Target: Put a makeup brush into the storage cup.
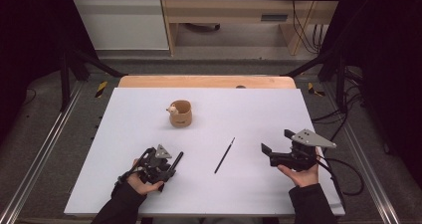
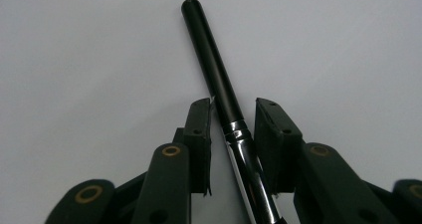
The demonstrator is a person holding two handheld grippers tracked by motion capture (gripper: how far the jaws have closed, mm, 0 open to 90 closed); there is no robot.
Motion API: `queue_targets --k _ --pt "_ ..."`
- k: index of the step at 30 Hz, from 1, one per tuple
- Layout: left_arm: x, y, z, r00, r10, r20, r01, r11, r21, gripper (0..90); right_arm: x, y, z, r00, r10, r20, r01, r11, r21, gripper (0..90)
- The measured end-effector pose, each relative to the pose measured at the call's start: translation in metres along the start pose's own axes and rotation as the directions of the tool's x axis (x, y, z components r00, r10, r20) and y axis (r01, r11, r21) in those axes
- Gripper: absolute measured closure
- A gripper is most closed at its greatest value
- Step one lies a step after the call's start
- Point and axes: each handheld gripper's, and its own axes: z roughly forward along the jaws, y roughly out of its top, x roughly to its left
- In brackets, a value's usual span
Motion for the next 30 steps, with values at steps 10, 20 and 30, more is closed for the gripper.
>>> queue_targets --k 10,20,30 --pt "0.0003 0.0000 -0.0004 0.9999 0.014 0.005 -0.014 0.9999 0.005 73.8 0.0004 -0.0002 0.0005 1.0000 0.002 -0.002 -0.002 1.000 0.005 5.4" --pt "0.0015 -0.0002 -0.0008 0.9993 0.034 0.016 -0.034 0.9994 0.007 77.8 0.0003 -0.0005 0.0011 1.0000 -0.003 -0.003 0.003 1.000 0.008 5.4" --pt "0.0054 0.0020 -0.0065 0.9988 0.030 0.038 -0.030 0.9995 -0.013 65.9 0.0002 -0.0006 0.0012 1.0000 -0.005 -0.001 0.005 1.000 0.008 5.4"
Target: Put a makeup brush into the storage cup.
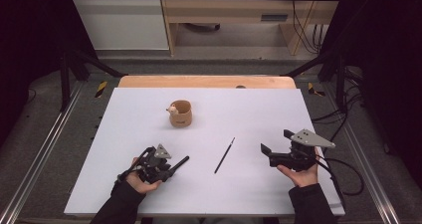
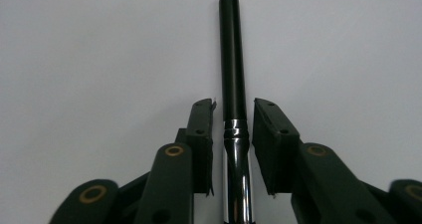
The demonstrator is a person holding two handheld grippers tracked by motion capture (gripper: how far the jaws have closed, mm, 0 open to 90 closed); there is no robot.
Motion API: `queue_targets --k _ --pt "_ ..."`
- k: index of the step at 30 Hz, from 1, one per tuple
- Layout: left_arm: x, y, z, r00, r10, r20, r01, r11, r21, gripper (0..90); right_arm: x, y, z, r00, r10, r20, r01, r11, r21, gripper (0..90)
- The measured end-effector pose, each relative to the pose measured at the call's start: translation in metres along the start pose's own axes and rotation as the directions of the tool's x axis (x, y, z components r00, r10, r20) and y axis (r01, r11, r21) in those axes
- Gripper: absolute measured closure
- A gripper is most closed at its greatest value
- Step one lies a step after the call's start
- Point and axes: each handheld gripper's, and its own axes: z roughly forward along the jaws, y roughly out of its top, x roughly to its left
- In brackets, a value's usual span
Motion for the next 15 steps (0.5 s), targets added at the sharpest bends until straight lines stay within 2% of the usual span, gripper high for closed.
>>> queue_targets --k 4,7,12,15 --pt "0.002 0.004 -0.007 1.0000 0.000 -0.004 0.000 0.9996 -0.027 56.1 0.000 0.000 0.001 1.0000 -0.001 0.000 0.001 1.000 0.002 5.4" --pt "0.003 0.008 -0.011 0.9999 0.015 -0.003 -0.015 0.9996 -0.026 51.9 0.000 0.000 0.000 1.0000 -0.001 0.000 0.001 1.000 0.000 5.4" --pt "0.003 0.014 -0.013 0.9995 0.032 0.008 -0.032 0.9994 -0.011 45.7 -0.001 0.001 -0.001 1.0000 -0.004 0.006 0.004 1.000 -0.002 5.4" --pt "0.003 0.021 -0.011 0.9986 0.052 0.002 -0.052 0.9983 0.027 43.5 -0.001 0.002 -0.003 1.0000 -0.002 0.008 0.002 1.000 -0.004 5.4"
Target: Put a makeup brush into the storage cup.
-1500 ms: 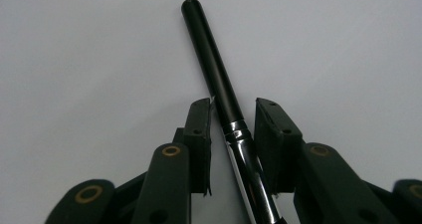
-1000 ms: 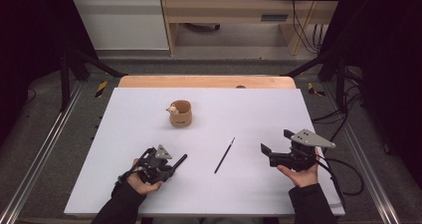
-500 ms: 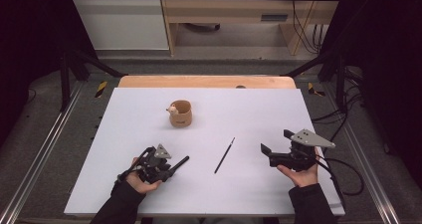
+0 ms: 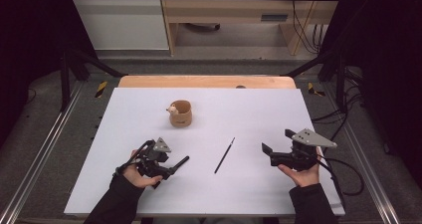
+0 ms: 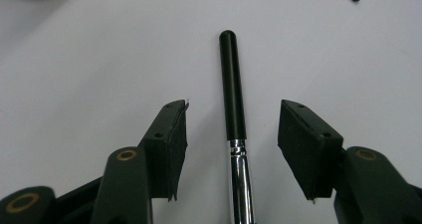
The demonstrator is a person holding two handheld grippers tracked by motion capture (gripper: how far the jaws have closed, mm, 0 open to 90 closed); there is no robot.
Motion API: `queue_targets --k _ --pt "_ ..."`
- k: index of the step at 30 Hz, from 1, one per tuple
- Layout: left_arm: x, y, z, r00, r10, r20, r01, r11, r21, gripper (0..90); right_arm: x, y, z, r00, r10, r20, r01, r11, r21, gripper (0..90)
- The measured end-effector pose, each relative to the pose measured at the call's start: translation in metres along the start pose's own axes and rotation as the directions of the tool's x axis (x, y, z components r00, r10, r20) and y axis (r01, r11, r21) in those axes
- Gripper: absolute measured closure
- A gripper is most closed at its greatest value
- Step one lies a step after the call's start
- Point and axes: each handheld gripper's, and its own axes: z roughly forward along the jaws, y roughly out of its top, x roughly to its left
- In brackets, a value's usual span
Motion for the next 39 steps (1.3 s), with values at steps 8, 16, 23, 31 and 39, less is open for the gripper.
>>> queue_targets --k 8,16,23,31,39 --pt "0.001 0.011 0.009 0.9995 0.031 0.008 -0.032 0.9935 0.110 42.8 -0.001 0.001 -0.002 1.0000 -0.002 -0.002 0.002 1.000 -0.007 5.4" --pt "0.000 0.011 0.015 0.9988 0.037 0.033 -0.042 0.9817 0.186 50.1 0.000 0.001 -0.001 1.0000 0.000 -0.007 0.000 1.000 0.001 5.4" --pt "-0.001 0.010 0.018 0.9982 0.037 0.046 -0.046 0.9748 0.218 58.4 0.000 0.001 0.000 0.9999 -0.002 -0.011 0.002 1.000 0.002 5.5" --pt "-0.004 0.009 0.022 0.9974 0.042 0.059 -0.055 0.9708 0.233 65.7 0.000 0.000 0.001 0.9999 -0.004 -0.015 0.004 1.000 0.006 5.5" --pt "-0.005 0.007 0.021 0.9985 0.025 0.049 -0.036 0.9723 0.231 70.5 0.001 0.000 0.001 0.9999 -0.002 -0.017 0.002 1.000 0.010 5.5"
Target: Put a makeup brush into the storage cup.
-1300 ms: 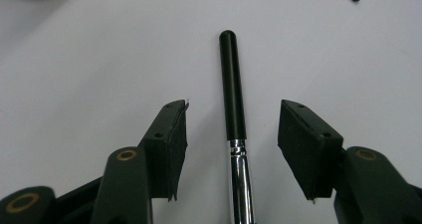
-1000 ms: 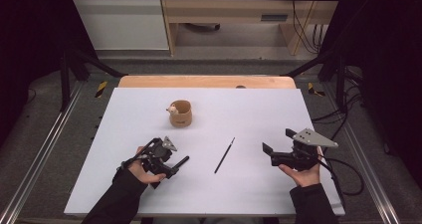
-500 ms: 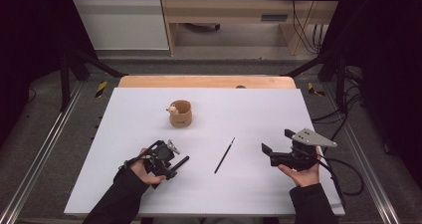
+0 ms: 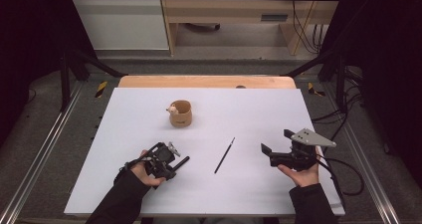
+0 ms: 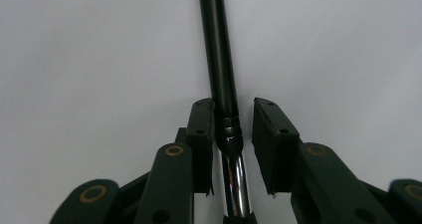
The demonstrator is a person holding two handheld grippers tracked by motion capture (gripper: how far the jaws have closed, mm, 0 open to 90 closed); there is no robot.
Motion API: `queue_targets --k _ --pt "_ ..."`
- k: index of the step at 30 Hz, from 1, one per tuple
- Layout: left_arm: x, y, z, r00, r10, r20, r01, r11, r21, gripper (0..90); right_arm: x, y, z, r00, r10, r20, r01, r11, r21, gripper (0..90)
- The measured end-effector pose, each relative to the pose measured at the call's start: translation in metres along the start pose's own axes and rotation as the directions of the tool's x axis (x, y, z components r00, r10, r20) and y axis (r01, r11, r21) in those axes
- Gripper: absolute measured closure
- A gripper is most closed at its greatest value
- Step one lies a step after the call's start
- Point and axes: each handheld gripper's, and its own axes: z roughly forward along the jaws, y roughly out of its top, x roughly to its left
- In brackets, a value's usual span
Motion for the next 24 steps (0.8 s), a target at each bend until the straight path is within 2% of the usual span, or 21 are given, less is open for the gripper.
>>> queue_targets --k 9,24 --pt "0.0034 -0.0022 -0.0001 0.9998 -0.020 0.007 0.020 0.9997 -0.015 76.2 0.0008 -0.0003 0.0009 1.0000 0.004 -0.003 -0.004 1.000 0.004 5.5" --pt "0.0048 -0.0029 -0.0004 1.0000 0.003 0.008 -0.002 0.9998 -0.019 78.2 0.0007 -0.0008 0.0020 1.0000 -0.002 -0.004 0.002 1.000 0.010 5.5"
